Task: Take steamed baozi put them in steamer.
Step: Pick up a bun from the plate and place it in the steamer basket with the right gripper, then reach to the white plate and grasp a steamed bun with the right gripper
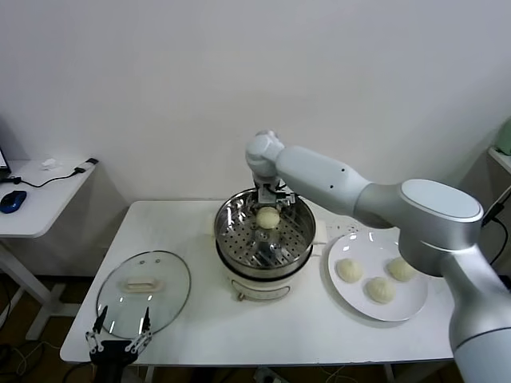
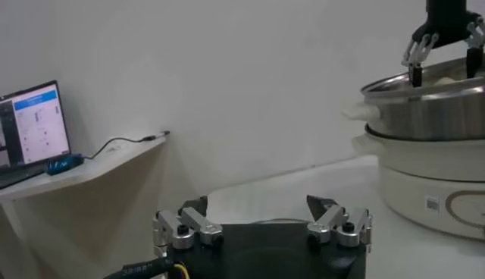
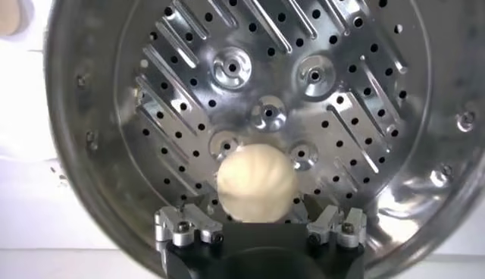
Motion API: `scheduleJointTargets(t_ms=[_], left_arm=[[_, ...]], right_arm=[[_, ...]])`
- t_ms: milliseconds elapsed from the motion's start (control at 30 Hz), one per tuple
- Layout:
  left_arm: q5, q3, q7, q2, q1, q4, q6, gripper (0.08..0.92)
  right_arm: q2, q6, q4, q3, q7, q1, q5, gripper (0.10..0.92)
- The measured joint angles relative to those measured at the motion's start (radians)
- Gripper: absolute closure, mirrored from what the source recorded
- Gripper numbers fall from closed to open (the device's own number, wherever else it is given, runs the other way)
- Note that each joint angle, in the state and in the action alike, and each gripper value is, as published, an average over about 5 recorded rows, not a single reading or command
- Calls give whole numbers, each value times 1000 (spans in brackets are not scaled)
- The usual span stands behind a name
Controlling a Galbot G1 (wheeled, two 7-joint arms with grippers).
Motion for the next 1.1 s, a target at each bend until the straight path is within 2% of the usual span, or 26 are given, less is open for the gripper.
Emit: scheduleJointTargets(t_ms=[300, 700, 867, 1100], left_arm=[[0, 0, 0, 2, 7, -13, -3, 177], [-10, -9, 0, 2, 3, -21, 1, 177], [-7, -9, 0, 2, 5, -21, 1, 177], [-7, -10, -1, 1, 12, -18, -2, 177]], right_arm=[[-193, -122, 127, -134, 44, 186, 253, 203], [-527, -628, 298, -359, 162, 300, 743, 203], [-619, -746, 319, -371, 154, 253, 827, 203], [-670, -827, 309, -324, 109, 126, 826, 203]])
